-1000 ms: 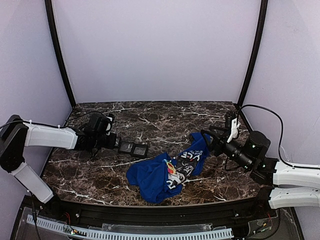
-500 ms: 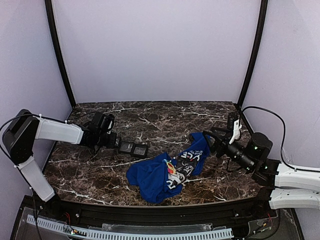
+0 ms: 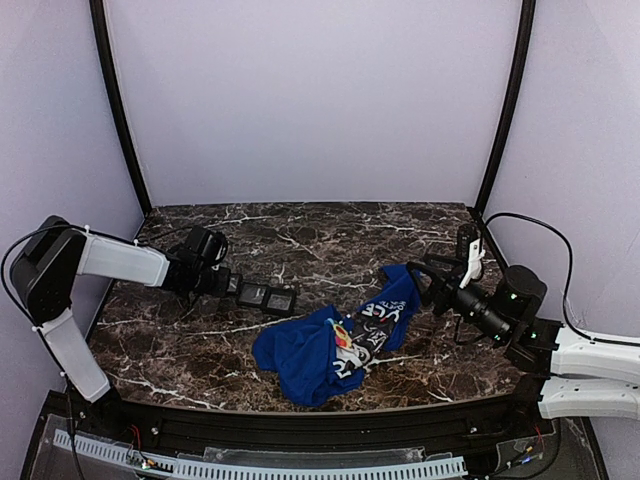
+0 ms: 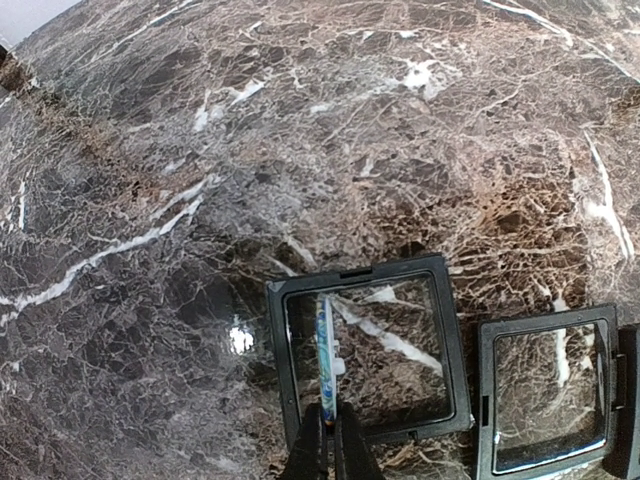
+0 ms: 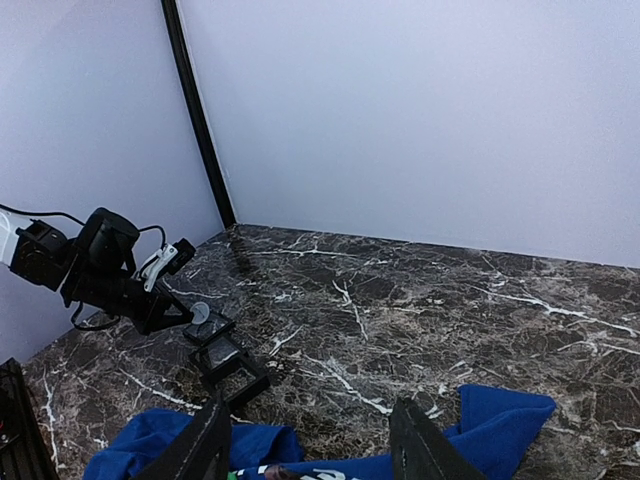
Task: Remove the brooch from the garment
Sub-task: Place the brooch in the brooch box.
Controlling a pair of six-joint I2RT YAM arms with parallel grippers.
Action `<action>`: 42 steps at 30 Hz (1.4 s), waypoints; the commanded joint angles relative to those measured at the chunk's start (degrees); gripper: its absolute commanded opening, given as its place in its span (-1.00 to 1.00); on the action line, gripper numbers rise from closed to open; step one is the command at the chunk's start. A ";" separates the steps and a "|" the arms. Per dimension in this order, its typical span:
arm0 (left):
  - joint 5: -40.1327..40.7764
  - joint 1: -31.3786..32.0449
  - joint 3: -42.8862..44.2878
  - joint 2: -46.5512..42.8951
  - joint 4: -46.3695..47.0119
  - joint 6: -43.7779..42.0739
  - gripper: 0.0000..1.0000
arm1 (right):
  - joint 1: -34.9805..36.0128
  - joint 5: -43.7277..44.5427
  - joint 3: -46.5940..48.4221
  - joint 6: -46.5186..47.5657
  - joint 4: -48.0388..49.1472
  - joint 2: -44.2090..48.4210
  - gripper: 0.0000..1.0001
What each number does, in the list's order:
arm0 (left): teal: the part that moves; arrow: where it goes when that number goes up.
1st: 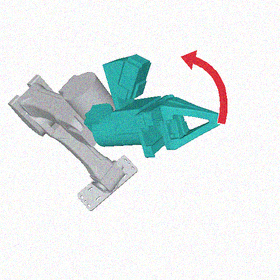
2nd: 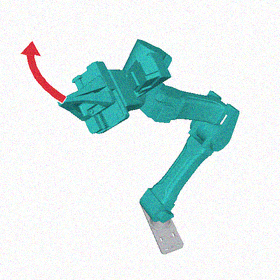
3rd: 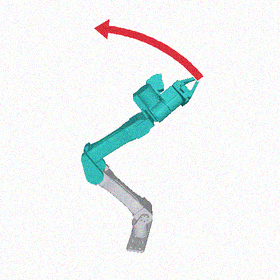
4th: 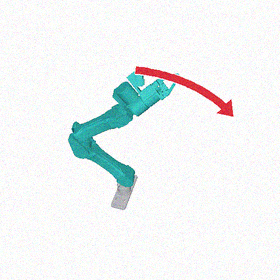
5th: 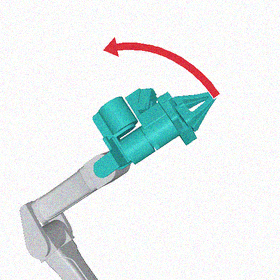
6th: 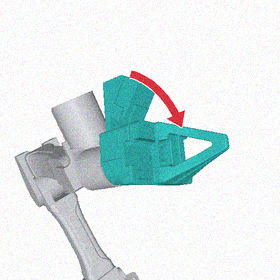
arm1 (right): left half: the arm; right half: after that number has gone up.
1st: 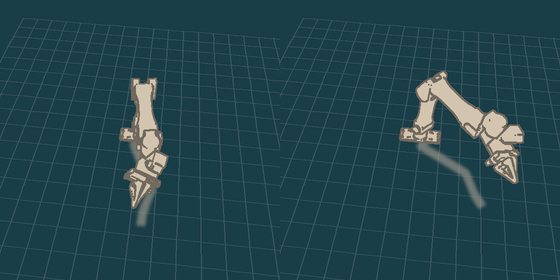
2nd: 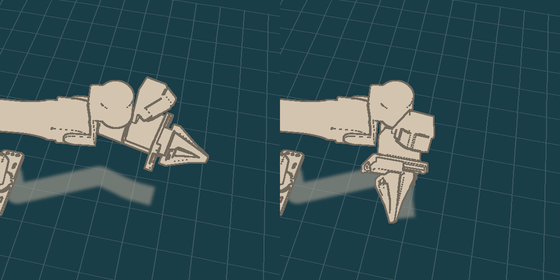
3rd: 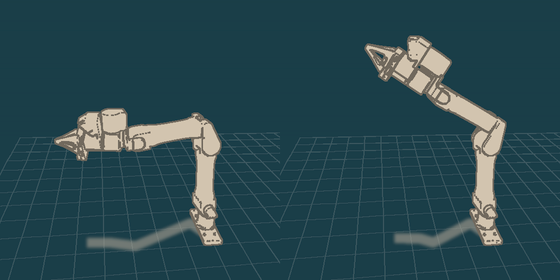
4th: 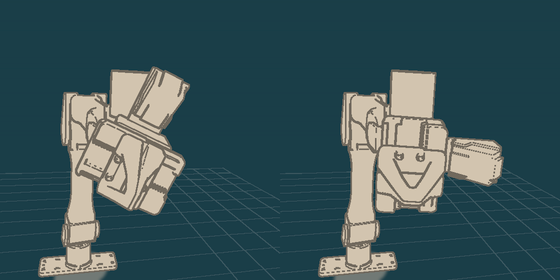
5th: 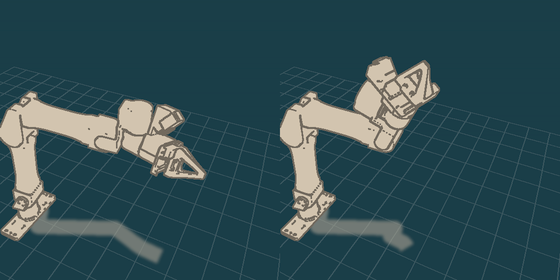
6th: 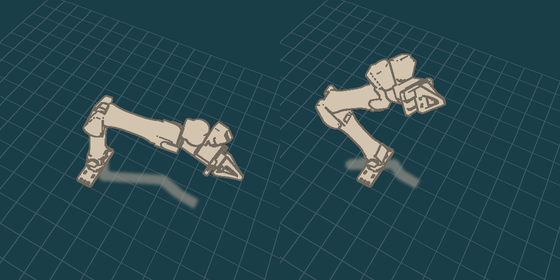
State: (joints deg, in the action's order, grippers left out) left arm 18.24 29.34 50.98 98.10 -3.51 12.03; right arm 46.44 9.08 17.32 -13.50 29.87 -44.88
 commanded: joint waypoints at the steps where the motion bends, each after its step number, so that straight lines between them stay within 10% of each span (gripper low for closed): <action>1: 0.88 -0.59 1.26 0.20 -1.38 0.36 -0.98 | -0.22 0.56 -0.80 0.53 0.65 0.55 0.08; 42: -2.82 -0.60 1.06 -0.05 -0.03 -3.66 -0.62 | -0.29 0.56 -0.53 0.91 0.42 0.12 0.10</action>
State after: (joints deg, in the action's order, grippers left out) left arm 16.51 29.08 51.72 99.00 -4.47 9.43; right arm 46.44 9.08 17.32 -12.88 29.74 -44.75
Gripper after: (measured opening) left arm 0.184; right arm 0.550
